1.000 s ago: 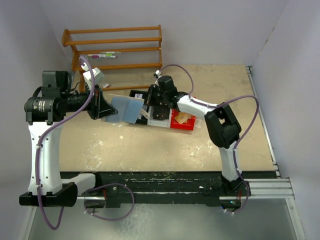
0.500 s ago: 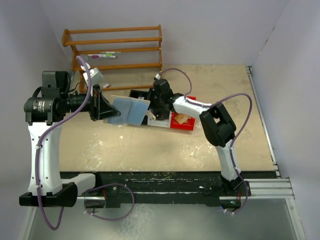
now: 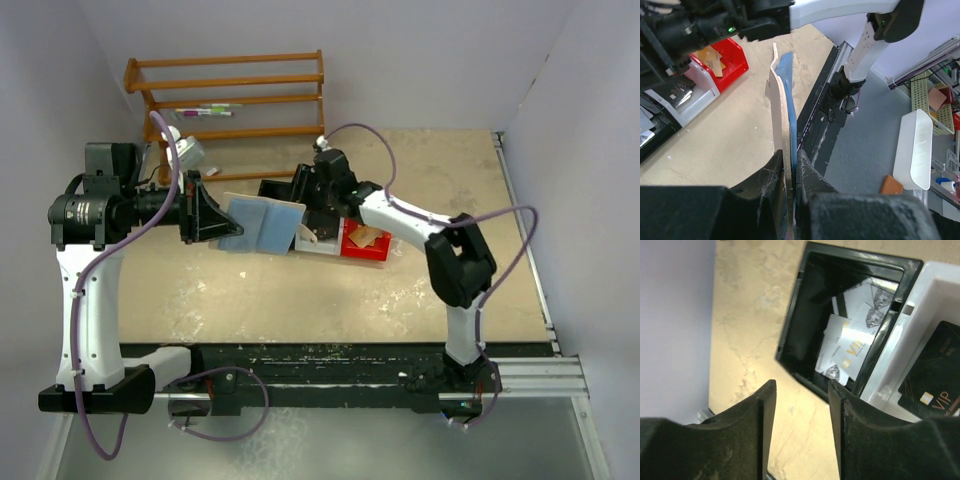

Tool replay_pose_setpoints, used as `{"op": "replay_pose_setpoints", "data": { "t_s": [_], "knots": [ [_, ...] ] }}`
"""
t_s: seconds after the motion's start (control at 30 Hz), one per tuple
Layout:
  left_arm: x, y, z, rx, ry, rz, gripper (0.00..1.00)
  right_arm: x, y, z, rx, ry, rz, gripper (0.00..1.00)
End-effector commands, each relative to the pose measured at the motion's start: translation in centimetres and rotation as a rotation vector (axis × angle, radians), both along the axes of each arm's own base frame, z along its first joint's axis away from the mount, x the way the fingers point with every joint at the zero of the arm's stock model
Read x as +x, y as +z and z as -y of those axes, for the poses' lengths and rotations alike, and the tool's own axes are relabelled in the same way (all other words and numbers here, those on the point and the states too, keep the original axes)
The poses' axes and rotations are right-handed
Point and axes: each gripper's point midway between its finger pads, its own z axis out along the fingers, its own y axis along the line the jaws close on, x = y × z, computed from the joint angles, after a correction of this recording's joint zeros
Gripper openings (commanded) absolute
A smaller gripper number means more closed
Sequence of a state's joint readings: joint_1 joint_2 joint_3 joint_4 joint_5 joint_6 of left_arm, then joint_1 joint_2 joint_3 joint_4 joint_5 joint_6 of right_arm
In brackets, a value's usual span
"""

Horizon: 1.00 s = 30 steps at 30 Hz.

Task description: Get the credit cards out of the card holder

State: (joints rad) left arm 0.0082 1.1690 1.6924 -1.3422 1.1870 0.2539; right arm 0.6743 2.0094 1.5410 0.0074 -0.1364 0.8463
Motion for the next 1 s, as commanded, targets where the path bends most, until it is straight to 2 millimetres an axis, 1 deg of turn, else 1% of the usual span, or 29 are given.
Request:
{"op": "replay_pose_setpoints", "data": {
  "t_s": [0.0,0.07,0.17,0.23,0.37,0.4,0.43,0.47,0.57,0.67,0.8,0.9,0.97],
  "knots": [
    [-0.6,1.3,0.5,-0.047,-0.044,0.032,0.00,-1.1,9.2,1.5,0.061,0.008,0.189,0.52],
    [-0.6,1.4,0.5,-0.056,-0.049,0.025,0.00,-2.8,12.5,2.1,0.101,0.046,0.237,0.57],
    [-0.8,1.5,0.7,-0.082,-0.071,0.008,0.00,-4.6,18.0,4.0,0.189,0.069,0.350,0.76],
    [-0.9,1.5,0.9,-0.096,-0.082,-0.004,0.00,-5.9,21.1,5.3,0.272,0.106,0.415,0.86],
    [-1.1,1.7,1.0,-0.122,-0.103,-0.021,0.00,-9.4,26.9,6.5,0.399,0.200,0.557,0.97],
    [-1.1,1.7,1.1,-0.125,-0.106,-0.026,0.00,-10.5,28.9,6.8,0.446,0.221,0.620,1.00],
    [-1.1,1.6,1.1,-0.128,-0.109,-0.031,0.00,-11.9,30.1,6.5,0.490,0.260,0.650,1.00],
    [-1.2,1.5,1.1,-0.131,-0.110,-0.038,0.00,-13.1,30.8,6.1,0.522,0.298,0.668,1.00],
    [-1.1,1.3,1.1,-0.140,-0.117,-0.056,0.00,-16.5,32.1,4.6,0.566,0.417,0.705,1.00],
    [-1.1,1.3,1.2,-0.148,-0.121,-0.067,0.00,-18.8,32.2,3.0,0.563,0.505,0.730,0.99],
    [-0.9,1.3,1.2,-0.157,-0.125,-0.083,0.00,-19.7,30.6,1.0,0.464,0.562,0.739,1.00],
    [-0.9,1.4,1.3,-0.163,-0.129,-0.088,0.00,-20.1,29.8,0.1,0.439,0.596,0.744,1.00],
    [-1.0,1.6,1.3,-0.171,-0.135,-0.090,0.00,-20.1,29.3,-0.2,0.431,0.609,0.741,0.97]
  ]
}}
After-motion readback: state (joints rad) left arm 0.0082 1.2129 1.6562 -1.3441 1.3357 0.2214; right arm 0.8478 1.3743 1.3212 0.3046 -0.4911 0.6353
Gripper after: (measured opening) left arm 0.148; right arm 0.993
